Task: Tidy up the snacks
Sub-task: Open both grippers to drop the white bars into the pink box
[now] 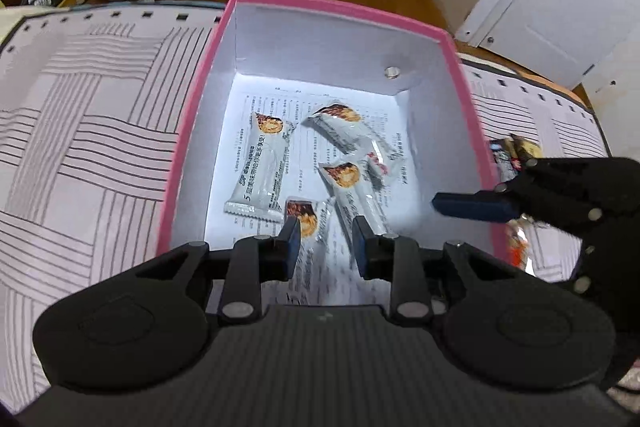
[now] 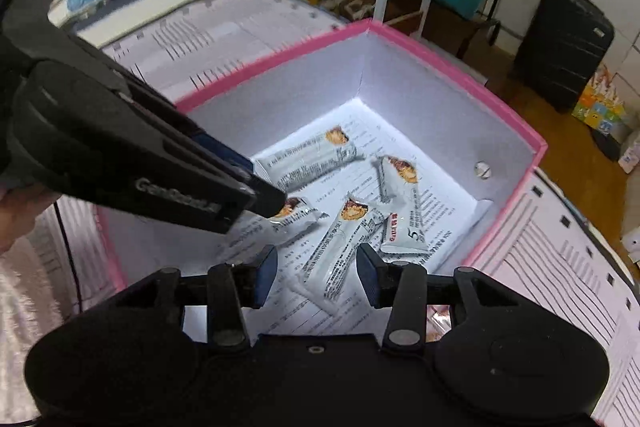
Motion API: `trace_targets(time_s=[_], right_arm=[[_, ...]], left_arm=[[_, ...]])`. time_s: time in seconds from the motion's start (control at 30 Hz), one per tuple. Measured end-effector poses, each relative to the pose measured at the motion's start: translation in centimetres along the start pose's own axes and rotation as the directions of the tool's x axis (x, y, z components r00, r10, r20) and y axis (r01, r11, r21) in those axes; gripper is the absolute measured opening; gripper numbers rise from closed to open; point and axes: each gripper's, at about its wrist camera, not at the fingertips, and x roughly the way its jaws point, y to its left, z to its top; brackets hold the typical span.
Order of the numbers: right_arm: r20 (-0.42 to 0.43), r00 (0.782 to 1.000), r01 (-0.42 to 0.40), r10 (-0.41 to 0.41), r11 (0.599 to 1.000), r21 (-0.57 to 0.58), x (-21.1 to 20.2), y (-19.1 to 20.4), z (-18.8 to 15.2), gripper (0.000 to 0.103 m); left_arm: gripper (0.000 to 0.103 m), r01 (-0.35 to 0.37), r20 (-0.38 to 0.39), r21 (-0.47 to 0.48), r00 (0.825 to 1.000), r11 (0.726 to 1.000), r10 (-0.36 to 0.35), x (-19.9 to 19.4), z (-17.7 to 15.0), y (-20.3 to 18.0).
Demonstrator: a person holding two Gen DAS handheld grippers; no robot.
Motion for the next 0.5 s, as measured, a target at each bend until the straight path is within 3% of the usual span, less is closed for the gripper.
trace_targets(time_s=[0.27, 0.5], right_arm=[[0.049, 0.997, 0.056, -0.058, 0.998, 0.041, -7.3, 0.9, -1.5, 0.050], [0.119, 0.991, 0.054, -0.067, 0.993, 0.108, -13.2, 0.4, -3.8, 0.053]], left_arm=[[0.028, -0.015, 0.063, 0.112, 0.998, 0.994, 0.008, -6.3, -1.8, -2.8], [0.029, -0.046, 0.080, 0.209, 0.996, 0.977, 0.029, -10.3, -3.3, -5.8]])
